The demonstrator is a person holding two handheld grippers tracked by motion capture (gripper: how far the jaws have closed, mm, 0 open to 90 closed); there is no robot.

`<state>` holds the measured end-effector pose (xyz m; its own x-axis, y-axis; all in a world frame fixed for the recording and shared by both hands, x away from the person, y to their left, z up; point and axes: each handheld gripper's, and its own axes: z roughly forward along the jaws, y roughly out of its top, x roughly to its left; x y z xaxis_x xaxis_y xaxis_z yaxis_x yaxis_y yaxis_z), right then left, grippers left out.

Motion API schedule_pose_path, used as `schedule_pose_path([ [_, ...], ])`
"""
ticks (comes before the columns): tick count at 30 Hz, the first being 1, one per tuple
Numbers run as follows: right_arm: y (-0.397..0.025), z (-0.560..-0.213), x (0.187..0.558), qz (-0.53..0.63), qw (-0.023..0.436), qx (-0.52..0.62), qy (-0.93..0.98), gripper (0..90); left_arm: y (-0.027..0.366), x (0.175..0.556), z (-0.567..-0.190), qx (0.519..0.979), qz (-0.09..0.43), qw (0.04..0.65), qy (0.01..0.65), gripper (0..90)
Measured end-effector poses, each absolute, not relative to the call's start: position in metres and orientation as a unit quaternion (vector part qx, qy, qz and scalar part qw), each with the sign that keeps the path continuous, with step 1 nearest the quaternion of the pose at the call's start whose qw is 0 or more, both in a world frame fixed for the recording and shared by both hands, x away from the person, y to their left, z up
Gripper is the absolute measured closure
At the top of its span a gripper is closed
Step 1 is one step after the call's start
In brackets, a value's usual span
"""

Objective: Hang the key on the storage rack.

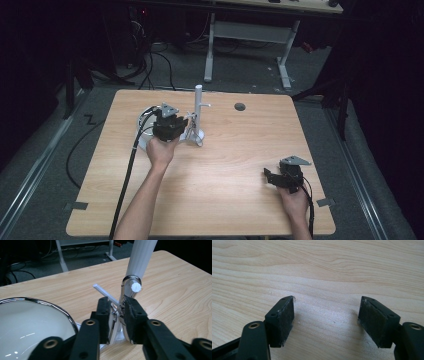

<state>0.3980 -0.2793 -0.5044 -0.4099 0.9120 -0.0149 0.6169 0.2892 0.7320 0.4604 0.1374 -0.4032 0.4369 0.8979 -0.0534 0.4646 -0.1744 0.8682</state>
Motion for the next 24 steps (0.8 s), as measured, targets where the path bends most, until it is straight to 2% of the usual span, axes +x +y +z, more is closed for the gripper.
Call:
schedule_pose_path([
  [4, -0.279, -0.504, 0.398, 0.332, 0.223, 0.495, 0.772, 28.9, 0.138, 0.457, -0.403, 0.724, 0.246, 0.438, 0.472, 65.6],
  [5, -0.279, -0.504, 0.398, 0.332, 0.223, 0.495, 0.772, 28.9, 0.138, 0.456, -0.403, 0.724, 0.246, 0.438, 0.473, 61.2],
  [13, -0.279, -0.504, 0.398, 0.332, 0.223, 0.495, 0.772, 28.9, 0.146, 0.447, -0.401, 0.721, 0.247, 0.437, 0.478, 49.5],
  [24, -0.279, -0.504, 0.398, 0.331, 0.223, 0.495, 0.772, 28.9, 0.156, 0.436, -0.397, 0.716, 0.247, 0.44, 0.482, 45.4],
])
